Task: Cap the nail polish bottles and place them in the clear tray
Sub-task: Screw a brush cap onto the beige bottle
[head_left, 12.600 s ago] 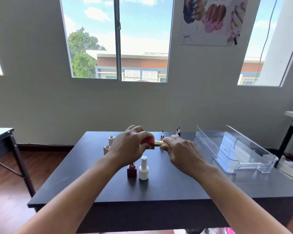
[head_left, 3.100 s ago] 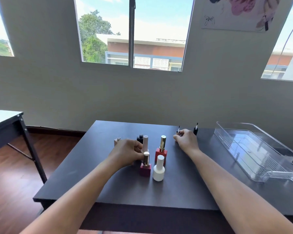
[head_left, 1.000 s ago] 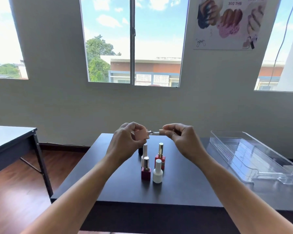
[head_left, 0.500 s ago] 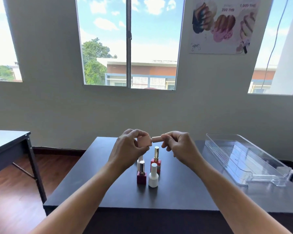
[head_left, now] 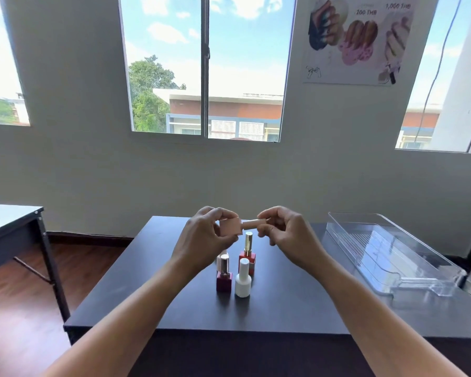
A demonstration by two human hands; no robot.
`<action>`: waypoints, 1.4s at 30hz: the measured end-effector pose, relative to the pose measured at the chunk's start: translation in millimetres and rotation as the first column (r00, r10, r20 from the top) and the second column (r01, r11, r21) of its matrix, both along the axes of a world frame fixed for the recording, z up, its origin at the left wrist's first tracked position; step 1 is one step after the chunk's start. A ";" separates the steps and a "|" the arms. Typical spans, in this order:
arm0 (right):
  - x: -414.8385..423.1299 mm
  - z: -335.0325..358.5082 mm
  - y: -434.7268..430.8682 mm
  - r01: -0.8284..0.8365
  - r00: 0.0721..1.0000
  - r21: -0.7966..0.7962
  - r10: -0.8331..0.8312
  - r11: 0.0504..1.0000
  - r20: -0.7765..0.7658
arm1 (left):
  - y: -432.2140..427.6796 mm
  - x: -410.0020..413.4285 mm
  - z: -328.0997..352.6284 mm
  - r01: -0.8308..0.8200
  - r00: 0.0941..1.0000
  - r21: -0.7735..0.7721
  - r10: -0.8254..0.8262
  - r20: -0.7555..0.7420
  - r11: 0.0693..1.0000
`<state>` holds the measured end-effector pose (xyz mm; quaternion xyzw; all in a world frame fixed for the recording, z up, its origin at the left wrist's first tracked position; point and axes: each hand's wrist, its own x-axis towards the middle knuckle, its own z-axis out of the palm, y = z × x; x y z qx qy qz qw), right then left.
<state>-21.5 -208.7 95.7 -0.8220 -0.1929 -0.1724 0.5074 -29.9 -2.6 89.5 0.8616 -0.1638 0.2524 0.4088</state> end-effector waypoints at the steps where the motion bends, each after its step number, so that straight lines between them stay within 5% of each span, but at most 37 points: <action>1: -0.3 0.2 -0.4 0.017 1.000 -0.002 -0.017 1.000 0.007 | -0.7 -0.5 0.0 0.004 1.000 0.000 -0.004 0.004 1.000; 7: -3.6 3.4 -1.4 0.163 0.987 -0.151 -0.160 0.975 0.034 | -2.2 -1.0 -0.5 0.015 0.999 0.009 -0.016 0.032 1.000; 25: -4.8 8.3 -1.8 0.126 0.991 -0.275 -0.132 0.953 -0.003 | -0.3 -1.3 0.7 0.008 1.000 0.028 -0.009 0.021 1.000; 42: -4.8 8.6 -0.3 0.152 0.982 -0.448 -0.082 0.881 0.171 | -0.9 4.3 2.6 0.023 1.000 0.061 -0.023 -0.011 0.998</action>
